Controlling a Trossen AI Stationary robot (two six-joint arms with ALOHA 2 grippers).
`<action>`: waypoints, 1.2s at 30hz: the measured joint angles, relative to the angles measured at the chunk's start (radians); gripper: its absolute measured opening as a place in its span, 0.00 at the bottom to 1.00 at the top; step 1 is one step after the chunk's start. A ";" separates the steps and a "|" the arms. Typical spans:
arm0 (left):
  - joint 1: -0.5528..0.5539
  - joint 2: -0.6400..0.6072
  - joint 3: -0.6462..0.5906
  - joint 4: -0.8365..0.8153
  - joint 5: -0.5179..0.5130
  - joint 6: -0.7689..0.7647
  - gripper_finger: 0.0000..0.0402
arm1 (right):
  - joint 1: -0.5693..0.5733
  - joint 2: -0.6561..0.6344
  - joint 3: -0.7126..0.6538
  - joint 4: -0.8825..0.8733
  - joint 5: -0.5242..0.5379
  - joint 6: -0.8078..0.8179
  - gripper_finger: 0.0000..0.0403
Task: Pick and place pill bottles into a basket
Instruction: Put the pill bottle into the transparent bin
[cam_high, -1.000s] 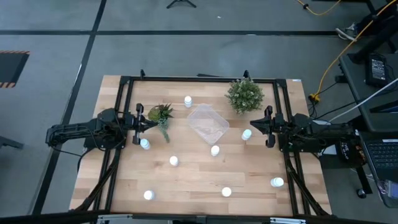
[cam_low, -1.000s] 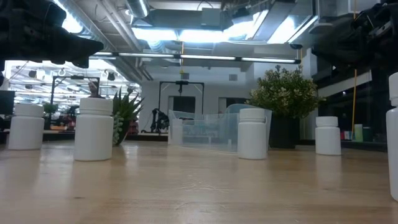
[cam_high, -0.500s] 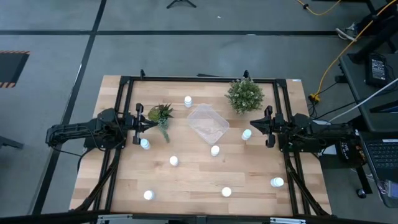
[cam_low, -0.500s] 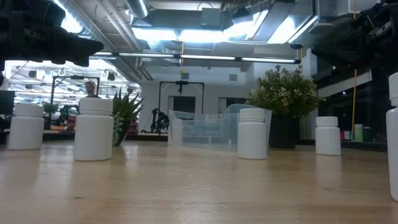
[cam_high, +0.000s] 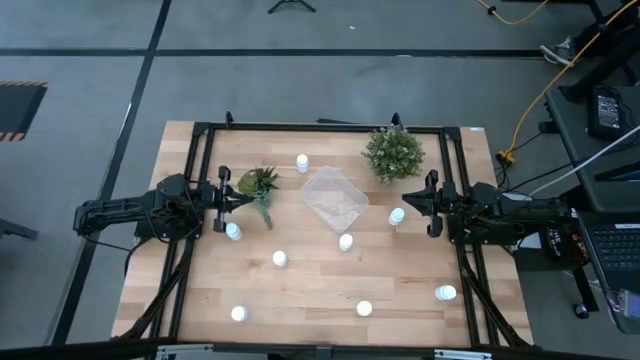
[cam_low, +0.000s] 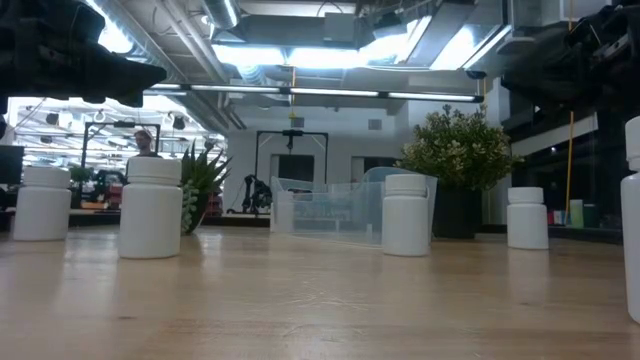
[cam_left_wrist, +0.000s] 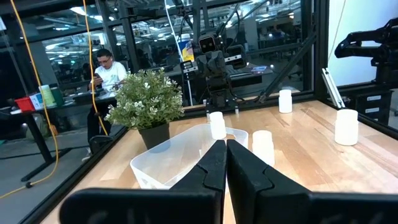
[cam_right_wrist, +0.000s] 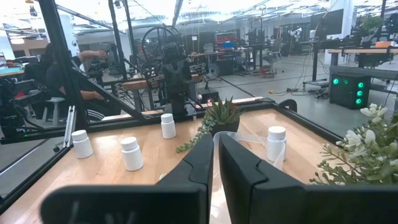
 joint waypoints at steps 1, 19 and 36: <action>0.000 0.000 0.000 0.000 -0.002 0.000 0.02 | 0.000 0.000 0.000 0.000 0.000 0.000 0.07; 0.000 0.001 0.000 -0.007 -0.124 -0.058 0.01 | 0.000 0.056 0.000 -0.031 0.000 -0.048 0.02; 0.000 0.105 0.018 0.078 -0.237 -0.164 0.01 | -0.001 0.338 0.182 -0.069 0.082 -0.049 0.04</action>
